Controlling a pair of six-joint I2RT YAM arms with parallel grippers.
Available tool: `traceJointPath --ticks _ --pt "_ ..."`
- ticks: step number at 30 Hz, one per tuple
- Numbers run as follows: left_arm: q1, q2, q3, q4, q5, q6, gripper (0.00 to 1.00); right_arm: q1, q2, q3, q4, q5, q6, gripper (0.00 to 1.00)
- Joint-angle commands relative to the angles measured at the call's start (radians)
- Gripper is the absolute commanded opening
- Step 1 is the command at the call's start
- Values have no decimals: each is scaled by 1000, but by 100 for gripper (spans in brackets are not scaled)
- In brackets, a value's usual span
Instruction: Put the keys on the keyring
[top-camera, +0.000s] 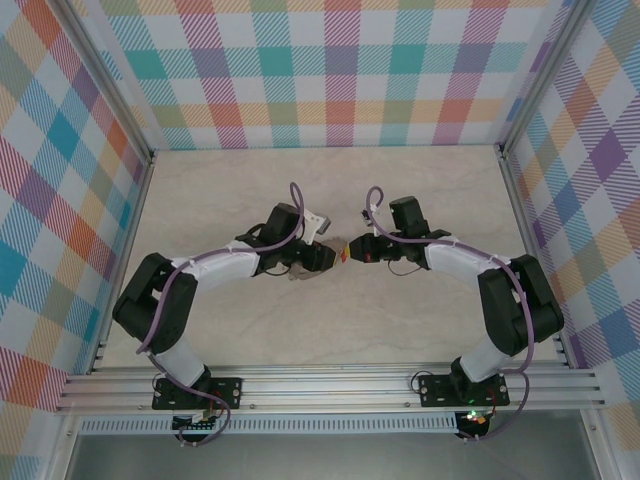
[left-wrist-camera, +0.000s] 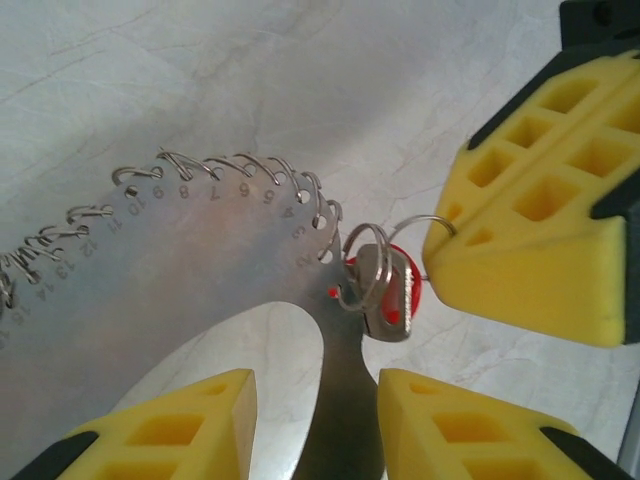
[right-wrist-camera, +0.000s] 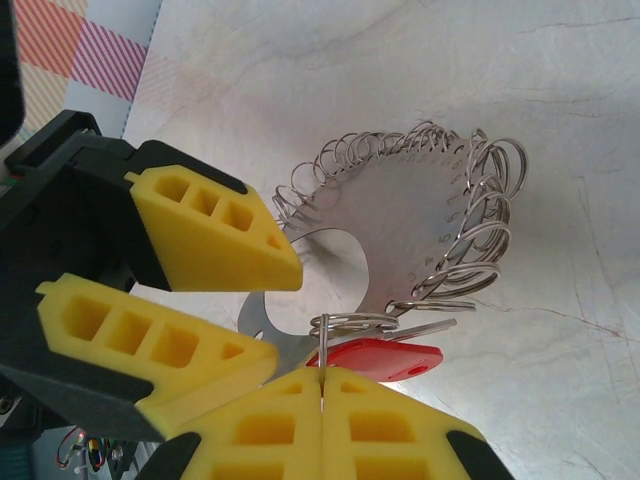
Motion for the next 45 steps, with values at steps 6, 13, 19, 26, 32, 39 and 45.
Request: traceJointPath --ticks 6,13,19,26,32,39,45 --pt "-17 45 65 32 -5 24 37 -4 -9 -12 41 -43 8 0" --pt "-28 86 106 45 4 20 38 -4 -10 -17 49 -50 14 0" --pt "-32 118 133 64 10 18 37 -4 -12 -20 49 -55 16 0" --pt "-35 143 141 116 35 7 21 -4 -11 -23 51 -57 21 0" --pt "-36 156 138 182 70 -8 0 -4 -14 -24 49 -52 23 0" --pt "-36 103 84 269 44 -53 0 -14 -31 -28 26 -36 14 0" --pt "-34 8 14 349 5 -92 0 -42 -70 -48 17 -36 24 0"
